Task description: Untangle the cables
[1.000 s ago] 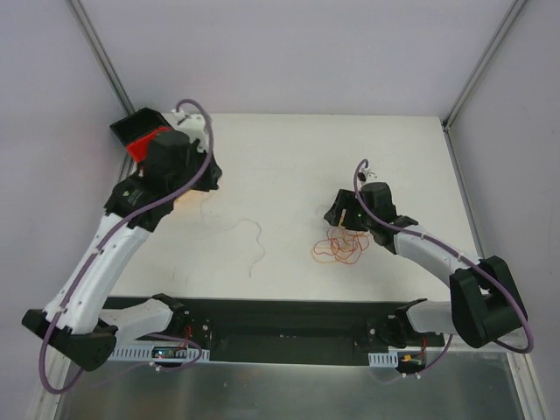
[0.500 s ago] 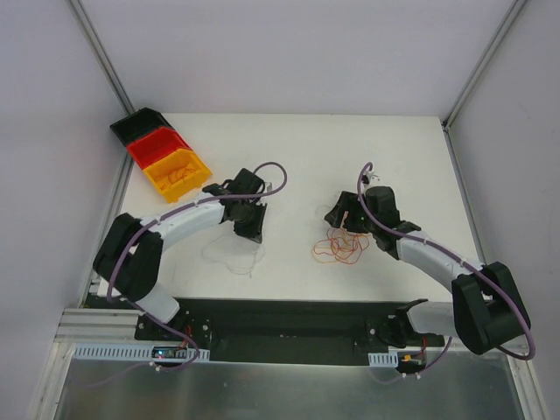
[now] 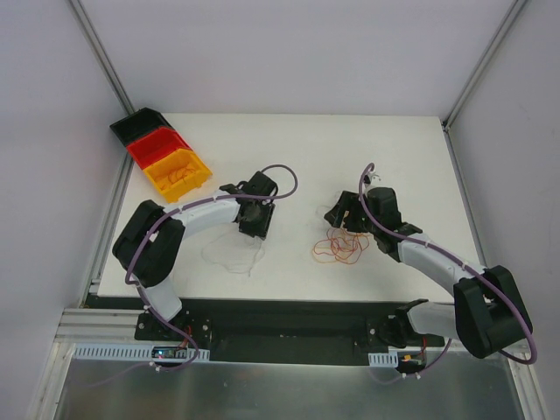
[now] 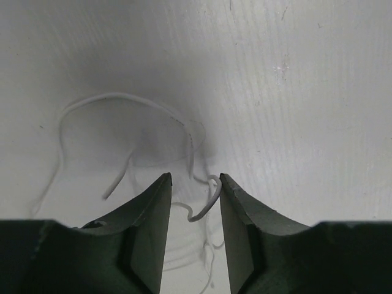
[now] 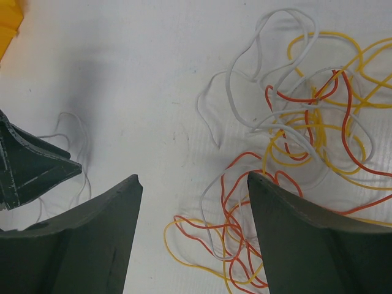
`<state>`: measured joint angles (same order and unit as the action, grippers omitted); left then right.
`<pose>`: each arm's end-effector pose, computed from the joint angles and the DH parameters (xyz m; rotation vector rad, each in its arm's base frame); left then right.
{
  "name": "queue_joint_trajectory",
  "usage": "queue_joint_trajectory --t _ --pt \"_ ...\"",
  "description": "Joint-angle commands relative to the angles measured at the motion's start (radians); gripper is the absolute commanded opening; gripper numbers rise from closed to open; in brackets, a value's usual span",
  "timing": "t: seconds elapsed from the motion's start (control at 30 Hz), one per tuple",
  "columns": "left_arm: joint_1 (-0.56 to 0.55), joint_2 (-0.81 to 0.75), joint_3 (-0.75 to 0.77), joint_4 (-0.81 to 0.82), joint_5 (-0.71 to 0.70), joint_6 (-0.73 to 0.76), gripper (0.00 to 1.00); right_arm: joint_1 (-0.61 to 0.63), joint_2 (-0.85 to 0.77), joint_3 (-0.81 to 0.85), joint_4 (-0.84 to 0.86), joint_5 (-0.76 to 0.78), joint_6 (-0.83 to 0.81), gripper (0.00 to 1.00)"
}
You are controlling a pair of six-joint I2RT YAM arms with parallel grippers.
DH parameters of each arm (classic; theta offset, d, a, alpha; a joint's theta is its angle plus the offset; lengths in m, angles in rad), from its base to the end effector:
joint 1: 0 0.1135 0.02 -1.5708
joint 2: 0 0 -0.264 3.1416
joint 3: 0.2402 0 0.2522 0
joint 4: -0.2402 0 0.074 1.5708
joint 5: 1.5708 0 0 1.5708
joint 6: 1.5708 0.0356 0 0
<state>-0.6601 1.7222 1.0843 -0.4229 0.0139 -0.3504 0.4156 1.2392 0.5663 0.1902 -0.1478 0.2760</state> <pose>0.2729 -0.2125 0.1812 0.4181 2.6470 -0.3544 0.2355 0.1097 0.2067 -0.2399 2.0847 0.5759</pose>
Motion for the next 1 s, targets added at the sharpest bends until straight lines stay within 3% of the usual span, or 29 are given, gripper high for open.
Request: queue_joint_trajectory --t 0.0,0.13,0.3,0.47,0.57,0.77,0.97 --pt "-0.013 -0.013 0.019 0.001 -0.060 -0.001 0.39 -0.006 -0.018 -0.002 0.048 -0.022 0.002 0.73" --pt "-0.013 0.008 0.020 0.001 -0.049 -0.002 0.47 -0.009 -0.021 -0.003 0.052 -0.026 0.002 0.73" --pt "-0.015 0.059 0.035 0.012 -0.043 0.001 0.43 -0.009 -0.026 -0.008 0.057 -0.029 0.002 0.73" --pt "-0.013 0.097 0.058 0.003 -0.038 0.001 0.25 -0.009 -0.032 -0.016 0.066 -0.029 0.003 0.73" --pt "-0.015 0.083 0.062 -0.008 -0.045 0.002 0.00 -0.009 -0.037 -0.020 0.071 -0.029 0.003 0.73" --pt "0.016 -0.133 0.055 -0.020 -0.143 0.040 0.00 -0.011 -0.052 -0.034 0.081 -0.027 0.003 0.73" --pt "0.250 -0.331 0.182 -0.024 -0.016 0.076 0.00 -0.012 -0.057 -0.040 0.091 -0.029 0.006 0.73"
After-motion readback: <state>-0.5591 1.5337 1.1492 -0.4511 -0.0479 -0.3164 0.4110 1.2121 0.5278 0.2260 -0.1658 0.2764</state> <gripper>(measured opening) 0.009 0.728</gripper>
